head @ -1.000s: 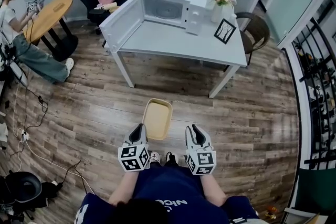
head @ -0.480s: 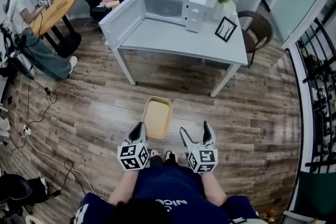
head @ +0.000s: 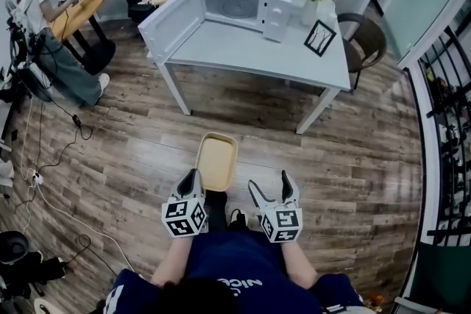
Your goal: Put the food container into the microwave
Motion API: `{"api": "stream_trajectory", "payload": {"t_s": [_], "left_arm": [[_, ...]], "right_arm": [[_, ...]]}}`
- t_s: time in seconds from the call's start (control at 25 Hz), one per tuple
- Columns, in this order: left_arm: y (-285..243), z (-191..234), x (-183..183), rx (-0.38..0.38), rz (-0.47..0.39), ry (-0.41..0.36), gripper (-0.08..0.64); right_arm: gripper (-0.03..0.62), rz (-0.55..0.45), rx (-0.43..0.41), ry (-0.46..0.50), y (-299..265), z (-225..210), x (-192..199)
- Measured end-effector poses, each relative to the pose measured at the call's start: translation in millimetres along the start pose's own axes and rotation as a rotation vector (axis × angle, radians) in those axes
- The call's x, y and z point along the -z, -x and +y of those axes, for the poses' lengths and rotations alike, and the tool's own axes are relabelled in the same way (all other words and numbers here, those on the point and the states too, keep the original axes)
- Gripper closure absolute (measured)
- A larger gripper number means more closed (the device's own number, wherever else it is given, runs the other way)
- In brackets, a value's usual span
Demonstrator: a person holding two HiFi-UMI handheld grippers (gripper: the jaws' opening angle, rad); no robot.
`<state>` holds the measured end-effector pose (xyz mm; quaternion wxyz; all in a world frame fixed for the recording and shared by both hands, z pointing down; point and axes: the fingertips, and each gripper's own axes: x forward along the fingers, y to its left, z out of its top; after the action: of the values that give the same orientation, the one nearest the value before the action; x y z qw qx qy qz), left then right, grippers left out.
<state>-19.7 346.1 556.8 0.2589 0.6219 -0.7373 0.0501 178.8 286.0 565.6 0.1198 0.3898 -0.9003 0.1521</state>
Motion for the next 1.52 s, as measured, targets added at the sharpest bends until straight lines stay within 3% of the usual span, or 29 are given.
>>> {"api": "stream_trajectory", "payload": {"t_s": [0.8, 1.2, 1.52], "left_arm": [[-155, 59, -86, 0.110, 0.013, 0.028, 0.540], [-220, 87, -135, 0.207, 0.001, 0.002, 0.540], [-243, 93, -148, 0.230, 0.011, -0.008, 0.540]], "right_arm": [[0.175, 0.001, 0.131, 0.048, -137, -26, -63], [0.192, -0.036, 0.201, 0.010, -200, -22, -96], [0.224, -0.010, 0.227, -0.034, -218, -20, -90]]}}
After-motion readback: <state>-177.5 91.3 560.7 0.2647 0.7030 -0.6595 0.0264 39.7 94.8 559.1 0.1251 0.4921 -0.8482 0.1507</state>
